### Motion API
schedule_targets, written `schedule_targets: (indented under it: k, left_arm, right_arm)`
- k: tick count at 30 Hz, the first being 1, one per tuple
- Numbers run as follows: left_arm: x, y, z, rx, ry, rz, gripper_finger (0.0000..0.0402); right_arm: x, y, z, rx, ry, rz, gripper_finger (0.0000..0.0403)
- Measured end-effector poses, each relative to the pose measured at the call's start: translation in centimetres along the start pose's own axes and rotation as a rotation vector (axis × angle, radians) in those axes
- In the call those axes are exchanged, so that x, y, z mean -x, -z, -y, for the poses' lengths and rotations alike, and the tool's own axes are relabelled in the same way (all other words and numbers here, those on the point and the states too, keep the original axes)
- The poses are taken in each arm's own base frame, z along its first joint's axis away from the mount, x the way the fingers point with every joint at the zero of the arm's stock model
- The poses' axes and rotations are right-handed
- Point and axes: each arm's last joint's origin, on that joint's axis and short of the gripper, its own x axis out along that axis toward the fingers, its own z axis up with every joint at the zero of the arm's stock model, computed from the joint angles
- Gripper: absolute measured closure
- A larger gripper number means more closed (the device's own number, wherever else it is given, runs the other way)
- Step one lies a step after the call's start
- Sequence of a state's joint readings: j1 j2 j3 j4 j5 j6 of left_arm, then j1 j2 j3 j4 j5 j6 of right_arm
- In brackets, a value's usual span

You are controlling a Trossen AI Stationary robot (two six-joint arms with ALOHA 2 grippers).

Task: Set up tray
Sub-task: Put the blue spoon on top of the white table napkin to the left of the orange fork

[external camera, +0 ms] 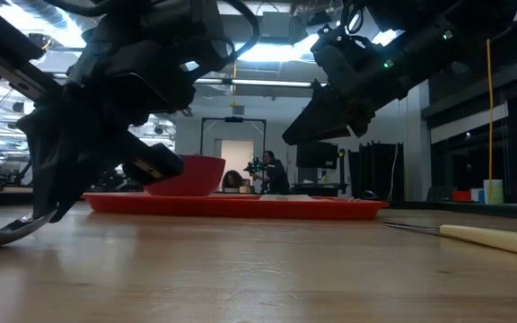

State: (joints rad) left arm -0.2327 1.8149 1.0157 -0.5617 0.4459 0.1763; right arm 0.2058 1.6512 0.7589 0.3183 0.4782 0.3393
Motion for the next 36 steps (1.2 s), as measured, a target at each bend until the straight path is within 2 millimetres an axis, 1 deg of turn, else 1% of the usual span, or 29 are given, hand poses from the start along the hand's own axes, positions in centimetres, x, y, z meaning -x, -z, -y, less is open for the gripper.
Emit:
schedule_targets:
  k: [3, 7, 10, 14, 16, 20, 24, 27, 31, 36]
  left_arm:
    - [0.3, 0.2, -0.1, 0.034, -0.008, -0.009, 0.0399]
    - [1.7, 0.6, 0.2, 0.058, -0.09, -0.029, 0.04]
    - [3.4, 0.8, 0.7, 0.074, -0.171, -0.015, 0.04]
    - [5.8, 1.3, 1.6, 0.095, -0.216, 0.02, 0.04]
    - [7.1, 1.7, 1.9, 0.108, -0.236, 0.03, 0.04]
    - [9.5, 2.8, 2.4, 0.154, -0.342, 0.048, 0.04]
    - [11.5, 4.0, 2.7, 0.193, -0.415, 0.047, 0.04]
    - [12.8, 4.8, 2.4, 0.234, -0.444, 0.043, 0.04]
    - [15.0, 5.1, 1.7, 0.338, -0.488, 0.018, 0.04]
    - [17.4, 4.8, 0.6, 0.358, -0.519, -0.02, 0.04]
  right_arm:
    - [0.0, 0.0, 0.0, 0.0, 0.0, 0.0, 0.0322]
    - [0.0, 0.0, 0.0, 0.0, 0.0, 0.0, 0.0322]
    - [0.0, 0.0, 0.0, 0.0, 0.0, 0.0, 0.0322]
    - [0.0, 0.0, 0.0, 0.0, 0.0, 0.0, 0.0322]
    - [0.0, 0.0, 0.0, 0.0, 0.0, 0.001, 0.0322]
    - [0.0, -0.1, 0.0, -0.001, -0.001, 0.006, 0.0322]
    - [0.0, -0.2, 0.1, 0.0, 0.003, 0.015, 0.0322]
    - [-0.2, -0.5, 0.5, -0.017, 0.053, 0.047, 0.0322]
    - [-0.5, -1.2, 1.2, -0.022, 0.108, 0.099, 0.0322]
    - [-0.5, -2.5, 1.2, 0.073, 0.1, 0.205, 0.0322]
